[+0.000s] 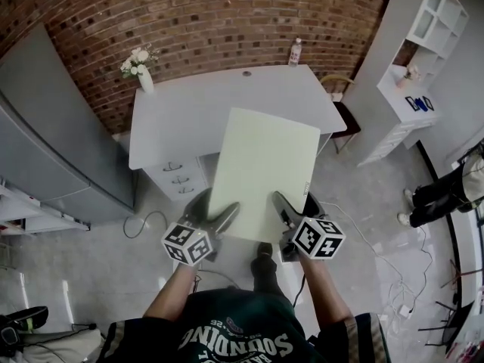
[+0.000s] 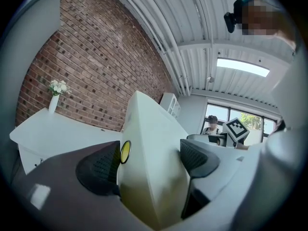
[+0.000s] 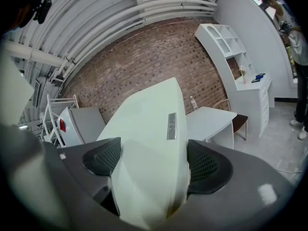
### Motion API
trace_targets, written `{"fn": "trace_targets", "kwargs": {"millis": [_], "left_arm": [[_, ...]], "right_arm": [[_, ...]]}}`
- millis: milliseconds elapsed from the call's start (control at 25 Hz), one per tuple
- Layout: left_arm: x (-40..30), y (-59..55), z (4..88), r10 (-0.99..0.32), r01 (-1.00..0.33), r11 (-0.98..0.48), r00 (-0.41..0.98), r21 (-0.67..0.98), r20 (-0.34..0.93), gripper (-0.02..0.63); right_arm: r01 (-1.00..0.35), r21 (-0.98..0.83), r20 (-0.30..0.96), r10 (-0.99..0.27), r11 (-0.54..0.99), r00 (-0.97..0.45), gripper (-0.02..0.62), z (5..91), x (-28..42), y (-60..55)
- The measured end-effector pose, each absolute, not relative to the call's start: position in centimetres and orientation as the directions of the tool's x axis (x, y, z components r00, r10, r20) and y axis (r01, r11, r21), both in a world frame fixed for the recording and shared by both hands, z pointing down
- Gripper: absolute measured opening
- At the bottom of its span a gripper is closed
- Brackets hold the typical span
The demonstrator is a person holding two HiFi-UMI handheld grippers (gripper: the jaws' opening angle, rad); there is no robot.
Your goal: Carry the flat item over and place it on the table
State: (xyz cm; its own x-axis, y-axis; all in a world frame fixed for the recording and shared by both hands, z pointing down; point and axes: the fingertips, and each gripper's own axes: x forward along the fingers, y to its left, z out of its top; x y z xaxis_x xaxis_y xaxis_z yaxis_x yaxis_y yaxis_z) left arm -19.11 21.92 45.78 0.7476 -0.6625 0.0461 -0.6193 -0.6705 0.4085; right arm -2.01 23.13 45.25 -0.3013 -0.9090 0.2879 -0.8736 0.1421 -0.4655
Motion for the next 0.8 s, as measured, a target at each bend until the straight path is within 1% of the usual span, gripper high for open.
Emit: {"fn": "trace_targets", "kwargs": {"millis": [480, 800], "left_arm": [[-11.8, 11.2, 45.5, -0.71, -0.663, -0.623, 0.702, 0.414, 0.055, 0.394], [-8.3, 6.0, 45.6, -0.728, -0.695, -0.585, 0.677, 0.419, 0.107, 0.394]], "right_arm": [[-0.865, -0.46, 0.3, -0.882, 0.202, -0.365, 0.43, 44.9, 5.4, 11.2], [-0.854, -0.44, 0.3, -0.851, 0.278, -0.431, 0.43, 44.4, 8.6, 4.6]]}}
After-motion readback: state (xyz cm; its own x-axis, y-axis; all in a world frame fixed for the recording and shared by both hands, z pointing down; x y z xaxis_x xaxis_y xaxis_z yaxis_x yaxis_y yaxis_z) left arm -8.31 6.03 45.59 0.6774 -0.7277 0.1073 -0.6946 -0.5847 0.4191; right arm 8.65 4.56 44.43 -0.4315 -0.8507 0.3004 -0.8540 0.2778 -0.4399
